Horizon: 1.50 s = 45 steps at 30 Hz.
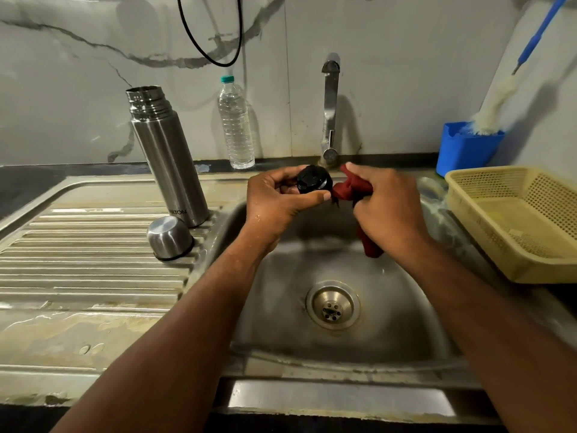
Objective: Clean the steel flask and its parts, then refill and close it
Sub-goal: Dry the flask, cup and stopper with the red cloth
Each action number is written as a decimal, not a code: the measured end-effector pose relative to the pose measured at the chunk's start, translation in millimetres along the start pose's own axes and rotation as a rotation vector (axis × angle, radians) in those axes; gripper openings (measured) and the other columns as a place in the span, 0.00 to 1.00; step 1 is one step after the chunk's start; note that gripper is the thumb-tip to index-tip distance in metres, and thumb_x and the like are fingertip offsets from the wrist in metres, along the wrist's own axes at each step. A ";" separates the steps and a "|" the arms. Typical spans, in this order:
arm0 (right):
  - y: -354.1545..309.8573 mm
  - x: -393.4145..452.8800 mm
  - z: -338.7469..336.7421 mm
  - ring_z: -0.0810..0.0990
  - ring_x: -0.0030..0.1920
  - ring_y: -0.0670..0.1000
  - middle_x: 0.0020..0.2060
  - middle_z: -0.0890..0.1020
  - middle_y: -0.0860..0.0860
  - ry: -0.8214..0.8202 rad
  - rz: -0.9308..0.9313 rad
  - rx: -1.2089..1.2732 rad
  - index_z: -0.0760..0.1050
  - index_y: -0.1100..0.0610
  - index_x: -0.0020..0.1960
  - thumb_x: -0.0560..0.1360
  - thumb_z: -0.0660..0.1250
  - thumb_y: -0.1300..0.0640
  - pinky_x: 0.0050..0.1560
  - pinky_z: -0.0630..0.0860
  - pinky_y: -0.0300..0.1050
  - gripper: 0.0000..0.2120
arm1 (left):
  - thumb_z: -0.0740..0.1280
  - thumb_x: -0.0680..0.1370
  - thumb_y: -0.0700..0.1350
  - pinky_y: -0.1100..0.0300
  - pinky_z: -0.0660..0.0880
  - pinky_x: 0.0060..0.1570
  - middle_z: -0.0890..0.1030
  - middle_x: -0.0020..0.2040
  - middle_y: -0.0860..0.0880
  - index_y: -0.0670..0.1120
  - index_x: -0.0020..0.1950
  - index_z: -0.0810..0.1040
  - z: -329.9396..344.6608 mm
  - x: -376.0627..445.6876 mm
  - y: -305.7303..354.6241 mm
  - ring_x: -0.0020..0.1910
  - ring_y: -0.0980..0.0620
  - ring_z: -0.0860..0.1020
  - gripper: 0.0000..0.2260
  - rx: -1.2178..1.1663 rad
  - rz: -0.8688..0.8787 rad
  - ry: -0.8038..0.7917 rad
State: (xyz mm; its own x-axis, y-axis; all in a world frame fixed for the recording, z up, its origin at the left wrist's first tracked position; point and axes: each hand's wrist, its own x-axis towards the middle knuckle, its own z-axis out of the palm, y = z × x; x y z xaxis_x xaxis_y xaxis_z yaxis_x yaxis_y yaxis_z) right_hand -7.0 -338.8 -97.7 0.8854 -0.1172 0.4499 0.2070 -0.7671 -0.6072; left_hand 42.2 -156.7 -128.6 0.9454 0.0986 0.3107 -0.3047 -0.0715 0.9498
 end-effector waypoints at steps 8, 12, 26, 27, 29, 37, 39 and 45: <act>-13.0 -5.7 20.8 0.78 0.68 0.49 0.68 0.81 0.51 -0.069 -0.041 0.202 0.74 0.50 0.75 0.71 0.65 0.73 0.66 0.65 0.30 0.35 | 0.84 0.66 0.35 0.51 0.83 0.59 0.89 0.53 0.46 0.42 0.61 0.85 0.6 -2.3 0.0 0.54 0.46 0.87 0.25 -0.116 -0.016 -0.016; -12.5 -2.8 19.5 0.85 0.54 0.46 0.51 0.87 0.45 -0.120 0.165 0.411 0.83 0.44 0.62 0.72 0.64 0.73 0.59 0.82 0.47 0.29 | 0.82 0.67 0.32 0.51 0.82 0.61 0.88 0.56 0.44 0.41 0.63 0.84 -0.1 0.2 1.9 0.56 0.47 0.87 0.25 -0.194 -0.039 -0.032; -19.9 0.3 25.4 0.86 0.49 0.52 0.46 0.87 0.51 -0.078 0.351 0.749 0.83 0.50 0.51 0.77 0.66 0.72 0.54 0.83 0.50 0.18 | 0.79 0.71 0.33 0.55 0.80 0.63 0.88 0.56 0.43 0.38 0.68 0.80 1.8 2.1 3.5 0.59 0.48 0.85 0.26 -0.374 -0.125 -0.045; -20.6 1.2 25.4 0.86 0.47 0.53 0.44 0.87 0.52 -0.131 0.440 0.829 0.83 0.53 0.49 0.76 0.66 0.74 0.52 0.83 0.50 0.17 | 0.78 0.72 0.33 0.55 0.80 0.62 0.88 0.56 0.44 0.37 0.70 0.79 2.3 2.8 3.2 0.59 0.48 0.85 0.26 -0.393 -0.138 -0.048; -20.2 3.6 26.1 0.86 0.44 0.55 0.43 0.87 0.54 -0.159 0.574 0.942 0.83 0.57 0.50 0.75 0.66 0.76 0.50 0.83 0.50 0.16 | 0.77 0.73 0.33 0.55 0.80 0.62 0.88 0.56 0.44 0.37 0.70 0.78 4.6 2.7 1.7 0.58 0.48 0.85 0.26 -0.397 -0.156 -0.061; -21.8 5.9 21.9 0.85 0.47 0.52 0.45 0.87 0.52 0.035 0.515 1.038 0.82 0.53 0.50 0.77 0.65 0.75 0.54 0.82 0.50 0.18 | 0.80 0.70 0.32 0.66 0.80 0.45 0.88 0.50 0.45 0.44 0.60 0.81 8.1 0.4 -3.5 0.47 0.55 0.86 0.21 -0.257 -0.140 -0.032; -25.9 -1.3 28.0 0.86 0.48 0.53 0.47 0.87 0.53 -0.074 0.504 1.015 0.82 0.54 0.52 0.77 0.65 0.75 0.52 0.83 0.49 0.17 | 0.83 0.68 0.35 0.57 0.83 0.52 0.88 0.54 0.43 0.44 0.60 0.82 6.8 1.5 -4.9 0.52 0.48 0.86 0.23 -0.262 -0.109 0.014; -20.7 3.9 27.8 0.85 0.43 0.52 0.45 0.86 0.53 -0.051 0.604 1.029 0.82 0.58 0.55 0.77 0.65 0.75 0.45 0.83 0.46 0.16 | 0.83 0.69 0.36 0.58 0.82 0.52 0.88 0.51 0.43 0.41 0.59 0.81 4.8 0.1 -4.3 0.53 0.47 0.87 0.21 -0.150 -0.101 0.001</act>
State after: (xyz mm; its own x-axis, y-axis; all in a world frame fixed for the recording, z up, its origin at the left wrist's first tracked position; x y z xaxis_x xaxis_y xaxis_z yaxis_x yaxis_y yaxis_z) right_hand 3.7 -305.8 -101.6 0.9649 -0.2424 -0.1013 -0.0327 0.2719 -0.9618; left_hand 44.1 -161.1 -132.9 0.9719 0.0988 0.2137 -0.2224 0.0876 0.9710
